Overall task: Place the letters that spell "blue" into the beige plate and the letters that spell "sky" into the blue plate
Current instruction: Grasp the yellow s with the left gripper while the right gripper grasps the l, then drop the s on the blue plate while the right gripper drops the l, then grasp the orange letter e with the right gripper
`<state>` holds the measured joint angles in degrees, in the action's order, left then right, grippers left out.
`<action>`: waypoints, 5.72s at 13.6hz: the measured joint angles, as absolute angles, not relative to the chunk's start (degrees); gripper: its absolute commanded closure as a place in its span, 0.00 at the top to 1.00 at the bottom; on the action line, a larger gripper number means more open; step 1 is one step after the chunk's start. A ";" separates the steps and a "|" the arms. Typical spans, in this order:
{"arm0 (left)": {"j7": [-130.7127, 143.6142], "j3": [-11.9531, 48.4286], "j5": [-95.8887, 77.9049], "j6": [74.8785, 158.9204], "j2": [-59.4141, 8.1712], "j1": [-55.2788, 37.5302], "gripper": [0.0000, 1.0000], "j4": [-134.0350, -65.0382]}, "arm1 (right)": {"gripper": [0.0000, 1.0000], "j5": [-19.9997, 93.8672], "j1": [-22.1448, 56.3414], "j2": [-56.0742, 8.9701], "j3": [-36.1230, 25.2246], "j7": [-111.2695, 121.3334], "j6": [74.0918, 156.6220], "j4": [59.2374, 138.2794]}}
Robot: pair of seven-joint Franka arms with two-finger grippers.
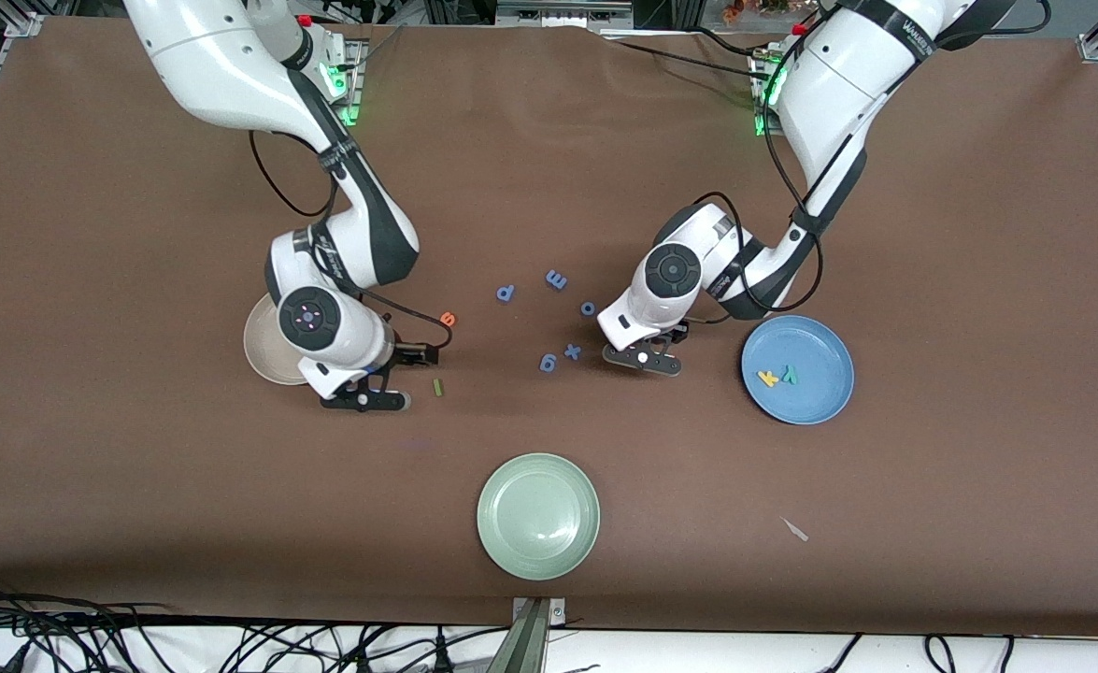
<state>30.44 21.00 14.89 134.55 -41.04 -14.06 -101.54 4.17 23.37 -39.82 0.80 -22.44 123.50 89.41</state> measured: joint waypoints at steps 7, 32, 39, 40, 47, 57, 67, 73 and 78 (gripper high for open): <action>25.78 20.55 15.50 127.92 -37.57 -9.74 0.00 -99.99 | 1.00 4.16 24.38 -47.50 0.79 -19.37 127.14 82.51; -3.84 24.18 7.89 86.74 -14.69 11.39 1.00 -80.74 | 0.00 4.22 20.14 -42.23 -1.03 -12.26 114.60 81.97; -3.83 3.43 -0.43 89.20 -8.49 -1.91 1.00 -81.90 | 0.00 4.23 19.94 -32.34 -7.02 -2.31 119.86 99.96; -3.79 2.72 -0.60 91.99 -6.76 -2.49 1.00 -84.81 | 0.34 4.24 19.91 -31.39 -7.42 -1.53 120.87 102.44; -3.55 2.39 -0.61 93.43 -0.90 -3.40 1.00 -90.41 | 1.00 4.94 20.30 -29.36 -5.59 -8.80 121.32 104.21; -3.42 1.41 -0.61 92.86 -0.91 -2.39 1.00 -91.18 | 1.00 4.97 24.55 -30.01 4.50 -38.49 129.08 104.45; -3.42 1.41 -0.61 92.36 -0.91 -2.38 1.00 -91.18 | 0.94 4.97 27.71 -32.85 4.54 -42.46 142.69 111.52; -3.42 1.41 -0.61 92.29 -0.91 -2.38 1.00 -91.18 | 0.61 4.97 28.04 -33.38 4.53 -42.46 143.69 112.44; -3.42 1.41 -0.61 92.29 -0.91 -1.92 1.00 -91.18 | 0.26 4.97 28.04 -33.14 4.52 -42.44 143.70 112.42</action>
